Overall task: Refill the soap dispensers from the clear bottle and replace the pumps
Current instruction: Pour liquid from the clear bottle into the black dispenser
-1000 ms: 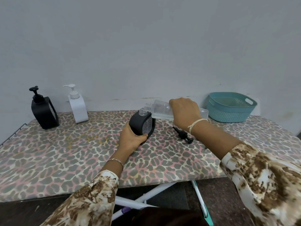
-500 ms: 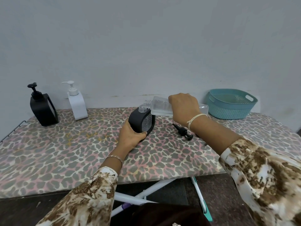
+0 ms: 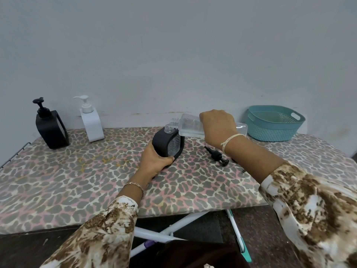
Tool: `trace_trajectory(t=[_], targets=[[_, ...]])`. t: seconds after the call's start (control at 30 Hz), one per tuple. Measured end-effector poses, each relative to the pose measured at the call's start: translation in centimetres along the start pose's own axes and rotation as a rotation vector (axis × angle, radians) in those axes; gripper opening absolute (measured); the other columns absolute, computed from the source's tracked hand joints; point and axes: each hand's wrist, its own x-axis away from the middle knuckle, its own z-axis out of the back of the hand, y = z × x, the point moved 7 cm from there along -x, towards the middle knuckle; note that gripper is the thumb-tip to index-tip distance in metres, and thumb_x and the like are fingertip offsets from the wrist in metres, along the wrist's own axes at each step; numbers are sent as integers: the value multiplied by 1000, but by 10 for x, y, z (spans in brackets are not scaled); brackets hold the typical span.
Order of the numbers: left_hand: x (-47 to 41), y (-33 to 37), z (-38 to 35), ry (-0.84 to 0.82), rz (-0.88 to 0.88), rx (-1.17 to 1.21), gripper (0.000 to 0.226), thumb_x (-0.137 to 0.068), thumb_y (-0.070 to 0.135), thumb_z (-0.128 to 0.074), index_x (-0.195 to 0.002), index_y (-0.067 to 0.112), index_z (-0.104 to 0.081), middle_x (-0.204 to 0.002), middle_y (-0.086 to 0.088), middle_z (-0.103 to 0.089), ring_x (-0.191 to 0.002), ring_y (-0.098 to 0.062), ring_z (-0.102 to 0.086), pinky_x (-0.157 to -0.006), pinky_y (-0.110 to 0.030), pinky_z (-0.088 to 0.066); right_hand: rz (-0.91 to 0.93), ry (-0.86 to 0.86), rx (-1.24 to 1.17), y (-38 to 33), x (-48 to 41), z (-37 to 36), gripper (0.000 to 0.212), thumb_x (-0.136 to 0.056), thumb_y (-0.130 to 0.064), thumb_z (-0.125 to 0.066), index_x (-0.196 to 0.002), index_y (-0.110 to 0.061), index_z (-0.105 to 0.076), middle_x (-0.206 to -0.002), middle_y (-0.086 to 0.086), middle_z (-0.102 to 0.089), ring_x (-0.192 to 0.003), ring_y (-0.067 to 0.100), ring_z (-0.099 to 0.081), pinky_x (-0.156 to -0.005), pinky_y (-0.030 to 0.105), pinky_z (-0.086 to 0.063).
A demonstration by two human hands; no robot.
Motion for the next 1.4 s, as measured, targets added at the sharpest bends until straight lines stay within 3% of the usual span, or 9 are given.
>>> trace_trajectory(t=[1.03,1.4], targets=[[-1,-7,-1,-22,3,58,79,-59,6,-88,-129,14,-52,-121,-2,-65,-110,-18,-61,-97,-36,-50,9,-5,21,-4,0,5,29,-80,6,-52,-102,-11,-59,-82,3,-49,-76,22,-45,-65,30,-38],[0,-5,-1,-21,23,54,76,-61,3,-87,-128,14,-52,-119,-2,-65,-107,-16,-61,-79,-18,-47,15,-1,38,-5,1,4,27,-80,5,-54,-100,-12,-59,-80,2,-47,-75,21,-45,-64,30,-38]])
